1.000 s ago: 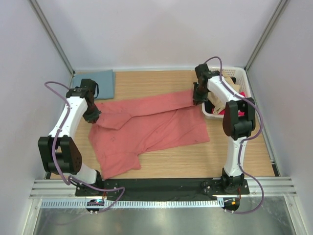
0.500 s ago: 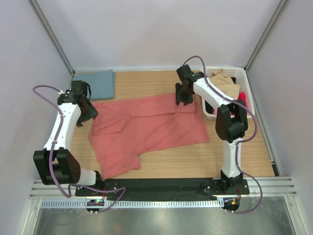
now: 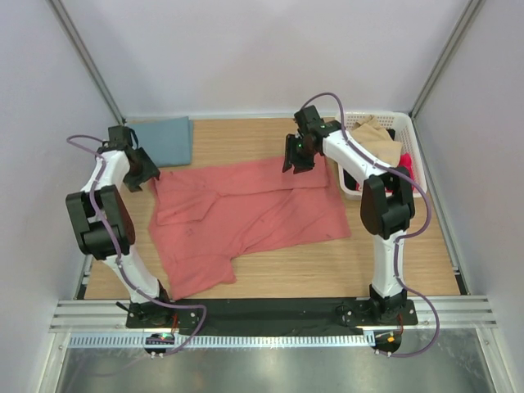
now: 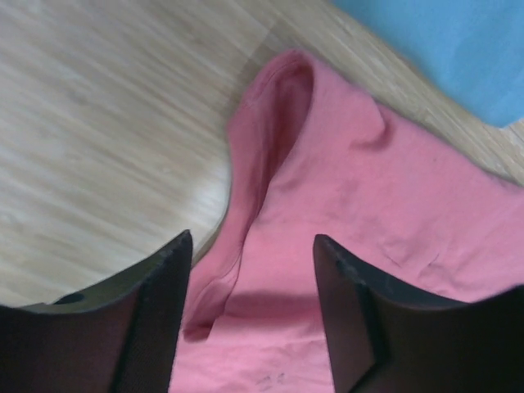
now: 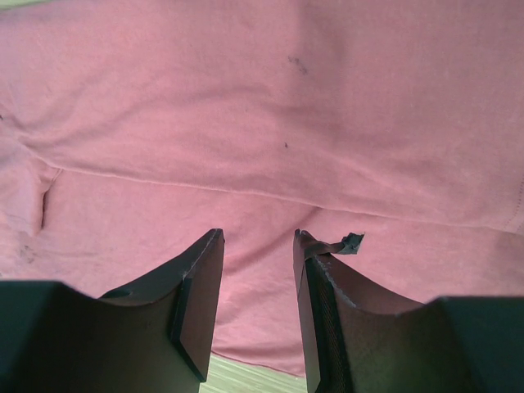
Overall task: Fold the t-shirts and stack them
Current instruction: Fold the tshirt
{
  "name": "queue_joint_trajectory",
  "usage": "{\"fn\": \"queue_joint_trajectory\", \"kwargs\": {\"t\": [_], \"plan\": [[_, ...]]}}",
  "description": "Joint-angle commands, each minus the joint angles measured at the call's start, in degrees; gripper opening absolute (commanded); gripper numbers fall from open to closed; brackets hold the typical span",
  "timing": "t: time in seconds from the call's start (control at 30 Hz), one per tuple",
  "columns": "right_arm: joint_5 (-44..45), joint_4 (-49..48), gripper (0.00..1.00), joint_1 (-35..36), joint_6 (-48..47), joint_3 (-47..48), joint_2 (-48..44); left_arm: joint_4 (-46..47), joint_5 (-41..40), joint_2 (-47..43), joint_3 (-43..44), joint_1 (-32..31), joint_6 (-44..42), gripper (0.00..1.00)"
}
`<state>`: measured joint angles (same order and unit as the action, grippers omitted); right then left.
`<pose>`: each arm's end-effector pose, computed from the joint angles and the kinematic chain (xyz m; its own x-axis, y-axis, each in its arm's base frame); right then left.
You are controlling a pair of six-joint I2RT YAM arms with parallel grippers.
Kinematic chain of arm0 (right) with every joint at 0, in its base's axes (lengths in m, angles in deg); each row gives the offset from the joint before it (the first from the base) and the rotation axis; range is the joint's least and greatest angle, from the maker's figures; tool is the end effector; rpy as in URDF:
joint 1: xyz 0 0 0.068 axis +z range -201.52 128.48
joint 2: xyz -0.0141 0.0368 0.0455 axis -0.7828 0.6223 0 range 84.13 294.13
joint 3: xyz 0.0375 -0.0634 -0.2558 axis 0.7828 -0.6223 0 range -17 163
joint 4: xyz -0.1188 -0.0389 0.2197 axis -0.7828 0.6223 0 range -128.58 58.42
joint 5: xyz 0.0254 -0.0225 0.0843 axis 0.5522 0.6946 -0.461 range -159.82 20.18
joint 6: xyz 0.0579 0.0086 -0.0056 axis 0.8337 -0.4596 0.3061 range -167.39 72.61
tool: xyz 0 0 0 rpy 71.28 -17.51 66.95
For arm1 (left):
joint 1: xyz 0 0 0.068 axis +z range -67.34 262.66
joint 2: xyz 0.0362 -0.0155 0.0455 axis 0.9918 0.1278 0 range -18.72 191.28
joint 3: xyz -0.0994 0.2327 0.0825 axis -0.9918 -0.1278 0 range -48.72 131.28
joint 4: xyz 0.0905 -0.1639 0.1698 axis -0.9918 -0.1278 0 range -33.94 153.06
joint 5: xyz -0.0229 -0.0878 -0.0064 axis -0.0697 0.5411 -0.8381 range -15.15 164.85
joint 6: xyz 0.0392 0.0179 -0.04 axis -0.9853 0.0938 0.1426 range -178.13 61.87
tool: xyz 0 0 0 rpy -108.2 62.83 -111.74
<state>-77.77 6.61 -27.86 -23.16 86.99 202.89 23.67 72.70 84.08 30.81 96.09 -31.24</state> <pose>0.4053 0.1841 0.2363 -0.9122 0.0441 -0.4074 -0.0948 0.9445 0.3146 0.3603 0.0877 0.2226 -0.6580 -0.6219 -0.4246 -0.6129 0.7699 -0.1779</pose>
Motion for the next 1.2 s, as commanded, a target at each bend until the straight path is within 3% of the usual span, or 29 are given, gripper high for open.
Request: {"fn": "queue_joint_trajectory", "kwargs": {"t": [0.0, 0.23, 0.4, 0.57, 0.7, 0.77, 0.8, 0.9, 1.03, 1.1, 1.17], "plan": [[-1.72, -2.65, 0.46, 0.42, 1.00, -1.50, -3.79, 5.11, 4.52, 2.91, 4.05, 0.28, -1.93, 0.64], [-1.46, -4.14, 0.46, 0.60, 0.73, -3.09, -4.15, 4.07, 0.94, 10.22, 7.92, 0.45, -1.23, 0.67], [-0.15, -3.88, 0.45, 1.04, 0.29, -2.82, -3.27, 1.69, -2.68, 13.03, 8.54, 1.16, -1.06, 0.49], [-0.05, -3.44, 0.45, 3.84, 0.11, -0.72, -1.17, -0.33, -5.23, 14.44, 8.37, 4.40, -0.53, 0.12], [-1.28, -3.53, 0.45, 7.61, 1.08, 1.13, 0.86, -1.03, -6.37, 13.92, 8.63, 6.86, -0.88, 0.03], [-2.33, -3.70, 0.45, 9.38, 1.61, 2.27, 1.73, -1.38, -5.32, 12.95, 8.63, 7.75, -0.27, 0.09], [-2.60, -4.05, 0.44, 10.87, 1.87, 2.54, 2.35, -1.47, -5.06, 12.43, 8.63, 7.84, -0.09, 0.20], [-4.62, -4.93, 0.43, 12.98, 3.28, 3.42, 3.75, -1.56, -4.53, 9.27, 7.31, 7.93, 0.87, 0.27], [-5.68, -5.99, 0.41, 13.87, 4.51, 3.68, 4.64, -0.77, -2.25, 3.82, 3.98, 7.84, 1.58, 0.59], [-3.76, -5.03, 0.42, 13.87, 2.50, 5.43, 4.99, 3.07, 2.75, 0.66, 0.13, 7.84, 1.32, 0.73], [-3.04, -2.75, 0.42, 13.61, 1.18, 7.54, 5.52, 5.46, 9.77, -0.06, -2.09, 7.84, 0.79, 0.75]]}}
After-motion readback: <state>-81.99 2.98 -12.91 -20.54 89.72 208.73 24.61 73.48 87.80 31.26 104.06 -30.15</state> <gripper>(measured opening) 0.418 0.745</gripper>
